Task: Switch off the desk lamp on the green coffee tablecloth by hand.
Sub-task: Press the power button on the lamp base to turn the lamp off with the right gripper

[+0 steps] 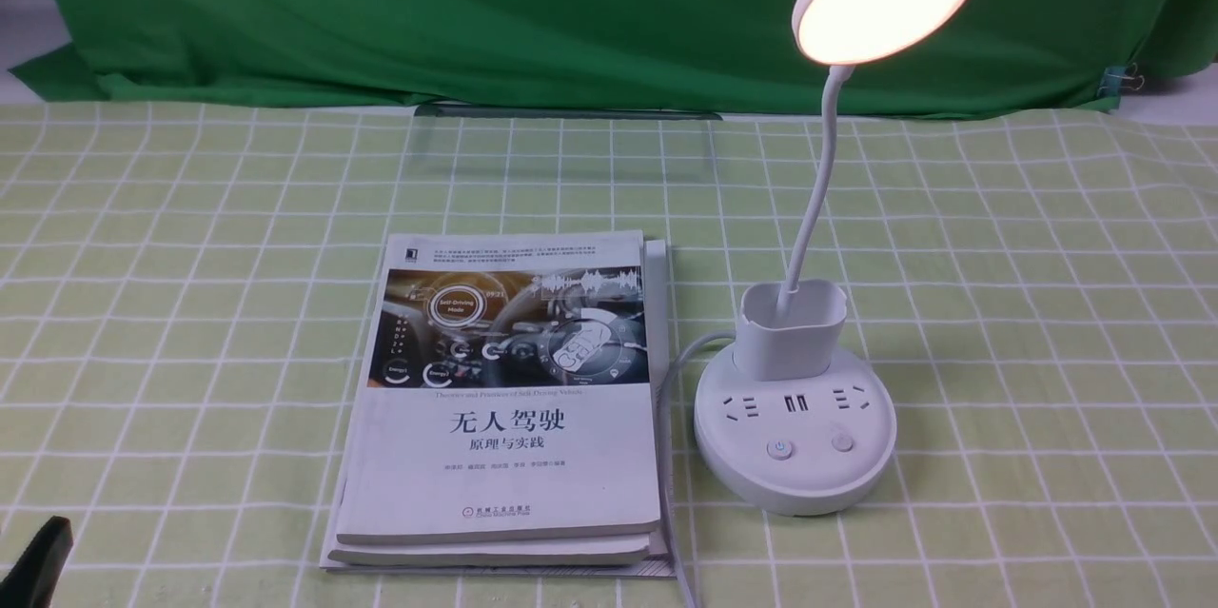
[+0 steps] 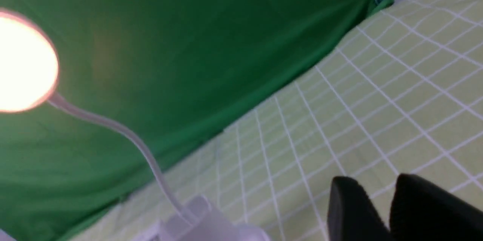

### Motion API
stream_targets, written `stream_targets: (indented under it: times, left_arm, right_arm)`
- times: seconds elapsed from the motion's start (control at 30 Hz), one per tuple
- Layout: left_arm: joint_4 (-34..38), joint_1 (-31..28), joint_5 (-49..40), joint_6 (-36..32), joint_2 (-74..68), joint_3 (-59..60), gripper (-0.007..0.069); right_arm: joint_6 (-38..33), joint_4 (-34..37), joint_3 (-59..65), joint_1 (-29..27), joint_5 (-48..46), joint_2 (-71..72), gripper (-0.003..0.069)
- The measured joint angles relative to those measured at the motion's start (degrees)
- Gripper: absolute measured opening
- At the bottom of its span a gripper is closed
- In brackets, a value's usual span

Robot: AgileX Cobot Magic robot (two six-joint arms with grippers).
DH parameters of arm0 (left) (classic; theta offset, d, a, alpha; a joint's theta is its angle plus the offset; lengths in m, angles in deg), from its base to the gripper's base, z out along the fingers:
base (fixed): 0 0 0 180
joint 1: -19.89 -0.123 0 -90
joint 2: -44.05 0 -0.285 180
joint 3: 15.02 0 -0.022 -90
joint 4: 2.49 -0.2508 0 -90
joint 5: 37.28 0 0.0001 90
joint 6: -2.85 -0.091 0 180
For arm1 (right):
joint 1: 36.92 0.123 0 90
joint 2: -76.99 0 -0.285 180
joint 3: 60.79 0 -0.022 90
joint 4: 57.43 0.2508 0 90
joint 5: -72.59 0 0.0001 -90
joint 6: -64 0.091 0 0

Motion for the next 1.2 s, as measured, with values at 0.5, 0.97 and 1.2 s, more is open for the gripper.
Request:
stream_targets:
  times: [0.5,0.97,1.2]
  left_arm:
    - [-0.1,0.0,0.0,0.0,0.0,0.0,0.0243]
    - [-0.1,0.0,0.0,0.0,0.0,0.0,0.0243]
    - [-0.1,0.0,0.0,0.0,0.0,0.0,0.0243]
  right_arm:
    - [-15.3,0.3,-16.5,5.7,-19.0,-14.4,0.0109]
    - [-28.1,-4.4,-50.6,15.0,-44.0,-69.2,0.0043]
    - [-28.5,-4.9,-59.5,24.6,-43.8,-84.3,0.0043]
